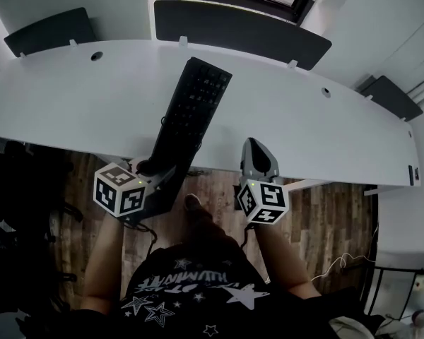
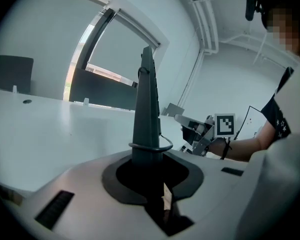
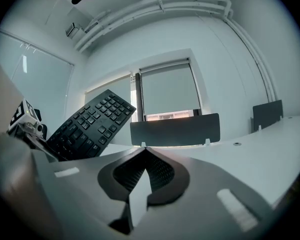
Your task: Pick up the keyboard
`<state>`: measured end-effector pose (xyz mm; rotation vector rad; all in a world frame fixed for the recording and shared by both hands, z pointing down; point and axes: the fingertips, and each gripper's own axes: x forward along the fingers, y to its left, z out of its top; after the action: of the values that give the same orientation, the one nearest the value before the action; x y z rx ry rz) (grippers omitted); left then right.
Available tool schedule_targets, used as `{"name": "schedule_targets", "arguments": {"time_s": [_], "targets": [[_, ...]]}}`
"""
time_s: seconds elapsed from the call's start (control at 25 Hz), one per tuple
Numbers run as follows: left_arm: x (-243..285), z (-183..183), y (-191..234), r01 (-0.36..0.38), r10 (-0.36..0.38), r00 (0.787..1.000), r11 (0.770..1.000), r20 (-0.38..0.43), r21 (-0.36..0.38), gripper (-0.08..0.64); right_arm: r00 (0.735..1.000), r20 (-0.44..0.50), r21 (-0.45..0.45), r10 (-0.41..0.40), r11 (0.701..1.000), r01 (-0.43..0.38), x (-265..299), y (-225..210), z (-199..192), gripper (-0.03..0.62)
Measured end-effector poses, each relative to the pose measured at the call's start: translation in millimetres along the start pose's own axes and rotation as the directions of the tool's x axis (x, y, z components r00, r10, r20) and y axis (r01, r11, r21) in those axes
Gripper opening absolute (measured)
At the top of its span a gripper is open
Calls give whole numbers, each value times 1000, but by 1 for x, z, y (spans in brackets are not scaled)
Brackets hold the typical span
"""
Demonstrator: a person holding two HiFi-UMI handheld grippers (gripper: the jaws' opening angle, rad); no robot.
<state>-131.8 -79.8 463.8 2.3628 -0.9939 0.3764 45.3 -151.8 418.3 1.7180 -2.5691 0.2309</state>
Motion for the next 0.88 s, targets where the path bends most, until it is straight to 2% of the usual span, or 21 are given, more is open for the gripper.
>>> {"name": "schedule_targets", "arguments": {"time_s": [0.4,0.64,0.88], "targets": [[-52,-32,-38,54,-55,998,997,12,52,72,999,-43,-19,-31,999,30,-94,39,-19,3],[-61,-43,-59,114,-114,993,992,9,56,72,993,-102,-53,-55,997,50,-125,53,-28,3],[-66,-59,-73,132,-133,991,990,15,53,72,991,-105,-63,-79,995,73,-140,49,-29,3]]}}
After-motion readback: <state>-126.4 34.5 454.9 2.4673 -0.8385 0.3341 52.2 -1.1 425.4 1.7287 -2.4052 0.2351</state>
